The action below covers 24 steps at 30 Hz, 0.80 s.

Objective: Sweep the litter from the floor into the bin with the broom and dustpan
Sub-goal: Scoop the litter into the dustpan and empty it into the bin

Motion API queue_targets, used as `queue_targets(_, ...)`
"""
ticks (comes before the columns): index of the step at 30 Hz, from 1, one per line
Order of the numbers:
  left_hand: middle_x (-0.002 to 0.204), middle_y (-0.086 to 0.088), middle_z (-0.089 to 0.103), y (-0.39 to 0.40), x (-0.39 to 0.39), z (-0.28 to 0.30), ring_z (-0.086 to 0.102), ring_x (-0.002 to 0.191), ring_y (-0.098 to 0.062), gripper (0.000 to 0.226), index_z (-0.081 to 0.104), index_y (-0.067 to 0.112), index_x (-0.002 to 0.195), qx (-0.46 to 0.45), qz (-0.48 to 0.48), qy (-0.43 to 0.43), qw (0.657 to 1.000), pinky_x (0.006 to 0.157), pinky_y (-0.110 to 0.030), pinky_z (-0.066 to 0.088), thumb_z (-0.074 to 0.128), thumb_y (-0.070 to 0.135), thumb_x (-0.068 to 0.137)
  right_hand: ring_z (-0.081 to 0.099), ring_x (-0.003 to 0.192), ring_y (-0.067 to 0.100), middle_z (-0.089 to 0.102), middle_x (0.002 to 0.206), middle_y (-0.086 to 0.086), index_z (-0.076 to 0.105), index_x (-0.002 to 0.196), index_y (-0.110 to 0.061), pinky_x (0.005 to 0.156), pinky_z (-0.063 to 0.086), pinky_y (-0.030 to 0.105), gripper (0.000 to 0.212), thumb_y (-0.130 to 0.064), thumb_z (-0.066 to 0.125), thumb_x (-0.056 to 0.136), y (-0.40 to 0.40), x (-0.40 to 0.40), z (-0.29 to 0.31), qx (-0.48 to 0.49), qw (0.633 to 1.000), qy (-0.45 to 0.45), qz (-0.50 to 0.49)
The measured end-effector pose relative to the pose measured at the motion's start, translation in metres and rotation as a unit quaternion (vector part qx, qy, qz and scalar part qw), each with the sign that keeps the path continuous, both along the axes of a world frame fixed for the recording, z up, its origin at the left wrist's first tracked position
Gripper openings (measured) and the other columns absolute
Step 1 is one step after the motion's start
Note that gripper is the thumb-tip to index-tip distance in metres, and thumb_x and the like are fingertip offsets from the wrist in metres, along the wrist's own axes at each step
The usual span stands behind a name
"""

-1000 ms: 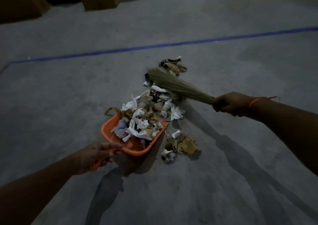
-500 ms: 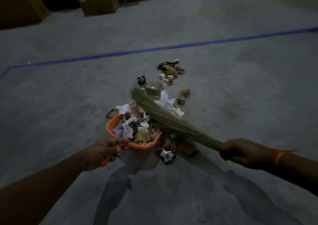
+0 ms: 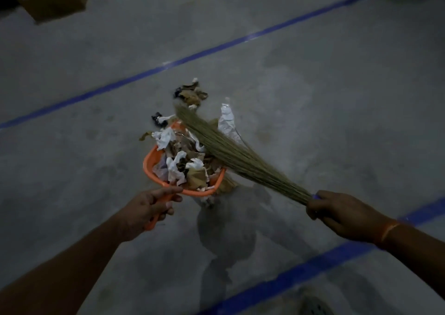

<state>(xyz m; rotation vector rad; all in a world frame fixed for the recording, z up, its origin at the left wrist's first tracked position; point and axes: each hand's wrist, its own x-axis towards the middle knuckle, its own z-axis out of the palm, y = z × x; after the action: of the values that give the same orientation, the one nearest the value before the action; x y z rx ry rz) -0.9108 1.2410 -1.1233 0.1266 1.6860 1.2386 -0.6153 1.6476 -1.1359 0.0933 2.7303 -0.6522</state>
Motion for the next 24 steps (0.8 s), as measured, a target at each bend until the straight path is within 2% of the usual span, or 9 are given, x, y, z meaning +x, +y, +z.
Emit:
queue_targets(3,0.121,-0.012,0.067,0.017,0.020,0.055,0.061,0.079,-0.016,0.041,0.070,0.017,0.126,0.004,-0.045,-0.012,0.999,0.062,-0.024,0.049,0.066,0.000,0.088,0.041,0.068,0.001,0.043,0.088,-0.014,0.049,0.088,-0.039,0.062,0.036,0.025,0.019,-0.021,0.047,0.091,-0.008,0.052,0.055,-0.006,0.999,-0.006,-0.045)
queue_targets(7,0.120,-0.012,0.068,0.052,0.045,0.114,0.061,0.080,-0.018,0.041,0.071,0.019,0.124,-0.003,-0.118,-0.023,0.993,0.062,-0.026,0.048,0.059,-0.005,0.094,0.040,0.069,0.003,0.043,0.089,-0.013,0.050,0.091,-0.039,0.064,0.037,0.027,0.015,-0.026,0.047,0.096,-0.020,0.127,0.116,-0.003,0.993,-0.012,-0.116)
queue_targets(10,0.121,-0.013,0.068,0.089,0.068,0.148,0.061,0.080,-0.018,0.040,0.070,0.018,0.125,-0.004,-0.175,-0.030,0.984,0.061,-0.025,0.047,0.065,0.002,0.088,0.044,0.070,0.005,0.044,0.091,-0.014,0.050,0.092,-0.040,0.066,0.039,0.027,0.012,-0.029,0.046,0.096,-0.028,0.185,0.154,-0.008,0.985,-0.023,-0.173)
queue_targets(13,0.123,-0.015,0.067,0.135,0.101,0.171,0.059,0.079,-0.018,0.044,0.070,0.019,0.126,-0.001,-0.230,-0.022,0.973,0.063,-0.026,0.045,0.066,0.010,0.083,0.041,0.067,0.002,0.043,0.091,-0.016,0.051,0.091,-0.038,0.064,0.036,0.020,0.012,-0.027,0.048,0.094,-0.034,0.246,0.184,0.006,0.972,-0.015,-0.235)
queue_targets(16,0.118,-0.015,0.067,0.187,0.152,0.187,0.059,0.073,-0.016,0.039,0.069,0.016,0.126,0.003,-0.289,-0.018,0.957,0.060,-0.028,0.044,0.059,-0.004,0.094,0.039,0.065,-0.001,0.043,0.093,-0.015,0.050,0.091,-0.038,0.061,0.029,0.014,0.013,-0.025,0.048,0.092,-0.042,0.316,0.205,0.006,0.955,-0.034,-0.294)
queue_targets(18,0.113,-0.014,0.068,0.223,0.194,0.199,0.059,0.068,-0.013,0.040,0.068,0.014,0.125,0.002,-0.319,-0.004,0.948,0.054,-0.024,0.045,0.052,-0.009,0.097,0.044,0.067,0.004,0.044,0.093,-0.014,0.047,0.091,-0.039,0.063,0.037,0.023,0.013,-0.026,0.048,0.091,-0.048,0.363,0.215,0.011,0.940,-0.034,-0.340)
queue_targets(20,0.119,-0.014,0.068,0.259,0.241,0.205,0.061,0.075,-0.015,0.042,0.069,0.017,0.125,0.009,-0.363,0.007,0.932,0.058,-0.025,0.046,0.052,-0.009,0.097,0.047,0.070,0.005,0.044,0.092,-0.015,0.046,0.091,-0.039,0.066,0.043,0.029,0.012,-0.027,0.047,0.090,-0.052,0.415,0.224,0.012,0.921,-0.032,-0.388)
queue_targets(24,0.120,-0.010,0.069,0.330,0.344,0.214,0.062,0.076,-0.013,0.044,0.069,0.019,0.125,0.016,-0.433,0.032,0.901,0.060,-0.025,0.047,0.052,-0.009,0.097,0.047,0.073,0.002,0.044,0.091,-0.016,0.046,0.089,-0.039,0.067,0.044,0.027,0.012,-0.027,0.045,0.091,-0.053,0.523,0.236,0.025,0.894,-0.023,-0.448)
